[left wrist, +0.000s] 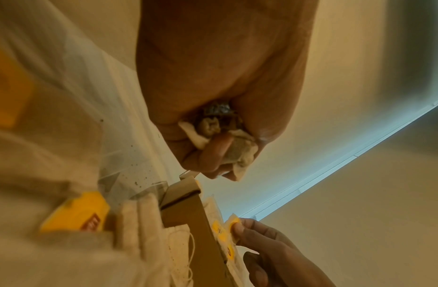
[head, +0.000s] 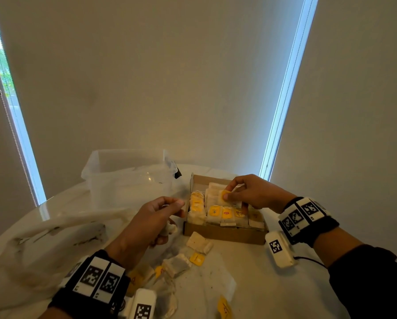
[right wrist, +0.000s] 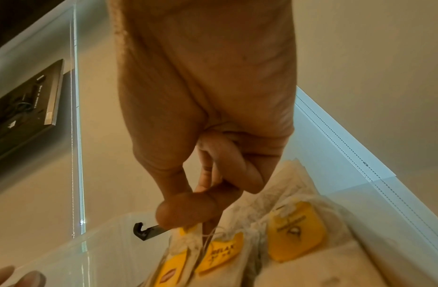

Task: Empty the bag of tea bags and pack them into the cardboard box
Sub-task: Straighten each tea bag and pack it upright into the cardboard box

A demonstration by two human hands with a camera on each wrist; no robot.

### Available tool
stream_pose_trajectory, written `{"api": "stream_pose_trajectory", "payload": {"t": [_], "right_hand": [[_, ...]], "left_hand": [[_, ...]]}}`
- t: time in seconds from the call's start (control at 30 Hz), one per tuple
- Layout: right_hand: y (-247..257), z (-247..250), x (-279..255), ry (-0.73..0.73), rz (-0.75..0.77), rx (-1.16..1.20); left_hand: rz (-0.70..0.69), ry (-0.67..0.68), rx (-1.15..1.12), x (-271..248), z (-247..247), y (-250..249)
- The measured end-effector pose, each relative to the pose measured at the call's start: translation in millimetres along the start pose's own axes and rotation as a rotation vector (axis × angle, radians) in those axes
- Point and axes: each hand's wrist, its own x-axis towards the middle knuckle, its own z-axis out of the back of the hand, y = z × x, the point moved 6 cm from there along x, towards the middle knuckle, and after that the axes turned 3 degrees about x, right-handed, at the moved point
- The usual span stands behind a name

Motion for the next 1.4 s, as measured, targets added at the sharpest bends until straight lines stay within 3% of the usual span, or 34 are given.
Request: {"api": "stream_pose_trajectory", "payload": {"t": [0.47,0.73,0.8,0.9,0.97,1.1,1.27,1.4], "right_hand": [[-11.1,-6.1,12.9,0.009,-0.049,-0.056],[27.4,26.6,-13.5,-0.376,0.191,0.044],[49.2,12.7,-23.2,-0.311,0.242,0.105],[83.4,-38.0,-38.9,-0.044,0.262,0.071],[98.8,-70.0,-47.1,0.058,0.297,0.027],[105.4,-101.9,-52.8,0.084,0.251,0.2],[106.8,-106.1,-61.5,0.184,0.327,0.163],[97.7,-105.3,-58.7,0.099,0.36,0.17]], "left_hand": [[-0.001,0.003,0.027,0.1,1.0,-1.3],[0.027,-0.007,0.005,0.3,2.1,-1.6],[0.058,-0.007,-0.048,-0.2,1.0,-2.7],[0.098,-0.026,-0.168,-2.0,-0.8,-5.8],[0.1,-0.025,-0.165,-4.6,-2.5,-7.5],[0.094,-0.029,-0.137,-6.7,-2.6,-9.1],[0.077,-0.055,-0.083,-7.7,2.1,-10.9],[0.087,-0.037,-0.125,-7.1,0.1,-10.1]]}}
